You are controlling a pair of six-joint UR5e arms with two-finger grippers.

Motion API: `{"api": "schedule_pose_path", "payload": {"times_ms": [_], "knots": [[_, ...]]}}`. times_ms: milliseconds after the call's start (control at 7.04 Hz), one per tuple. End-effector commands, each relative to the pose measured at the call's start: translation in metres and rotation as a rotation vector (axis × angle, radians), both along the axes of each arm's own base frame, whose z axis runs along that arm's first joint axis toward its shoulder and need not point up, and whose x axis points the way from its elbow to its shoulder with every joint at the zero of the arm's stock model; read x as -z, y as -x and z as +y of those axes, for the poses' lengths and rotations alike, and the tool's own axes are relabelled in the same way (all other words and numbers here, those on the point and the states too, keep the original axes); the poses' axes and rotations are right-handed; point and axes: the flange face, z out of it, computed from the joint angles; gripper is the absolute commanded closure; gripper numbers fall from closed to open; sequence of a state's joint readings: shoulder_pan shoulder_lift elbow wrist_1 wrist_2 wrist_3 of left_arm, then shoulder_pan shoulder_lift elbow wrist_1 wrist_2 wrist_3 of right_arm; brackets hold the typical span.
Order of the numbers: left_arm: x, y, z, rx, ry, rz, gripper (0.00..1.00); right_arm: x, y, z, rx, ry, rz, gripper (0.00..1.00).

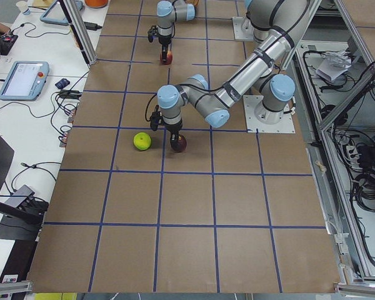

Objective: Put all apples into basket
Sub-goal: 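Grasp the red apple with the right gripper while the left grasps the purple apple, then carry the red apple toward the basket while the left lifts the purple apple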

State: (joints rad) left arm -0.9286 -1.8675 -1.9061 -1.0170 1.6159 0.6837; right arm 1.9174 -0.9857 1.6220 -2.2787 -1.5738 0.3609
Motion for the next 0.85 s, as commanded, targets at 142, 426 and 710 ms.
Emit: {"api": "schedule_pose_path", "payload": {"times_ms": [142, 426, 710], "knots": [[0.039, -0.005, 0.003, -0.021, 0.002, 0.010, 0.00, -0.081, 0.045, -0.014, -0.034, 0.041, 0.003, 0.64], [0.045, -0.006, 0.006, -0.019, -0.005, 0.018, 0.00, -0.152, 0.194, -0.029, -0.116, 0.051, 0.089, 0.62], [0.031, -0.006, 0.005, -0.039, 0.009, 0.005, 0.88, -0.194, 0.300, -0.003, -0.111, 0.064, 0.123, 0.60]]}}
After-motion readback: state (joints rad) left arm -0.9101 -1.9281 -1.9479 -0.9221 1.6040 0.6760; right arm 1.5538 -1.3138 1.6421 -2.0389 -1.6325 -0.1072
